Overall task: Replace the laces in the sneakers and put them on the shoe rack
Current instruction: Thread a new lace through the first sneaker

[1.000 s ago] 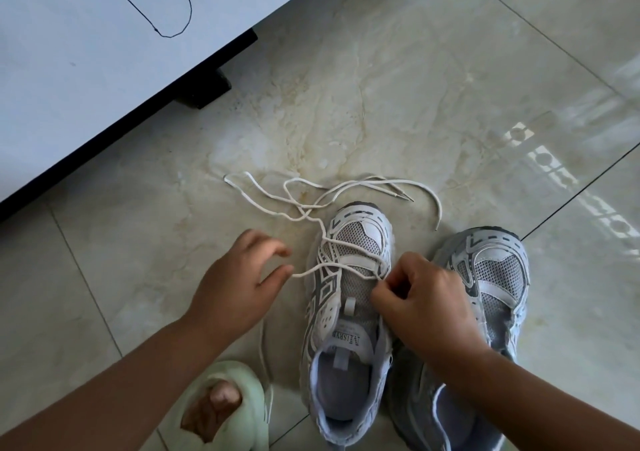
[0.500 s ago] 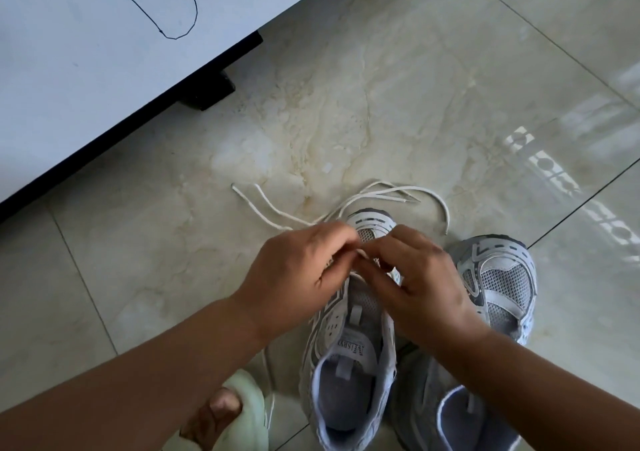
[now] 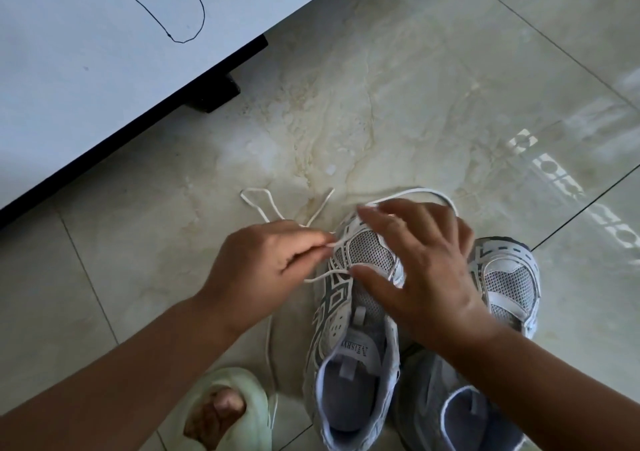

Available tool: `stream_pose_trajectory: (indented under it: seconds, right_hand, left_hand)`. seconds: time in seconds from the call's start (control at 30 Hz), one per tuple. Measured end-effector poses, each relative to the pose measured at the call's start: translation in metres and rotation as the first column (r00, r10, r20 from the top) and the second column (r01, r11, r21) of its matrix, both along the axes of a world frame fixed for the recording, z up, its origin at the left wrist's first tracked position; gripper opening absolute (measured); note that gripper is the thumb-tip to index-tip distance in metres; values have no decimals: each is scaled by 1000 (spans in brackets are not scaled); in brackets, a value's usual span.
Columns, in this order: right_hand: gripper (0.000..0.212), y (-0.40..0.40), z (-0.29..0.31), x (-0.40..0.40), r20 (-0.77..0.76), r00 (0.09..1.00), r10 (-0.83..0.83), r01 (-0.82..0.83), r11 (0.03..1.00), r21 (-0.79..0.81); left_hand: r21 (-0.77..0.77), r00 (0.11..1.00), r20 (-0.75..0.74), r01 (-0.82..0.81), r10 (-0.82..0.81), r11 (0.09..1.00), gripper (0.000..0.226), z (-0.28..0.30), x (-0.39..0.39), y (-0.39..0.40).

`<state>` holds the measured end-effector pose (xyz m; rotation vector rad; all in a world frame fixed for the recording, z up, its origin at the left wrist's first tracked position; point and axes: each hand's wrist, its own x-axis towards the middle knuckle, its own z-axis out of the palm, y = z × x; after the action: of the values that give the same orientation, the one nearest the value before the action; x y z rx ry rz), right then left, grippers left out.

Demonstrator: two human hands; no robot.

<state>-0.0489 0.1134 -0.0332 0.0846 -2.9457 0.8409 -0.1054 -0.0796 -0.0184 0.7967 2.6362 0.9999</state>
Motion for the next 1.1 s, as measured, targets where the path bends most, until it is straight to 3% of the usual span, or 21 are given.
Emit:
stream_pose_trajectory:
  seconds: [0.13, 0.27, 0.47, 0.6, 0.73, 0.87, 0.97, 1.1]
  right_hand:
    - [15, -1, 4, -3, -161, 981, 107, -122, 989, -82]
    - [18, 13, -7, -3, -142, 989, 42, -46, 999, -26]
    - [16, 22, -20, 3, -33, 991, -128, 131, 985, 110]
    - [47, 5, -11, 1, 4, 1000, 22, -23, 998, 55]
    - [27, -5, -2, -3, -92, 984, 154, -159, 986, -50]
    - [25, 12, -9, -8, -116, 991, 65, -60, 997, 44]
    - [22, 19, -15, -10, -48, 997, -66, 71, 990, 118]
    - [19, 10, -10, -5, -61, 997, -40, 46, 994, 97]
  left_hand:
    - [50, 999, 4, 39, -39, 998, 28, 4, 2, 12]
    - [-42, 999, -46, 5, -7, 999, 28, -10, 1, -10]
    - [-216, 986, 8, -159, 164, 963, 37, -28, 0, -45]
    - [-62, 985, 144, -82, 90, 995, 29, -12, 7, -15]
    - [75, 977, 196, 72, -85, 995, 23, 2, 8, 15]
    - [46, 971, 238, 12, -23, 999, 25, 1, 7, 2]
    - [42, 967, 249, 39, -48, 998, 9, -1, 10, -13]
    - [67, 935, 353, -55, 28, 996, 24, -8, 15, -17]
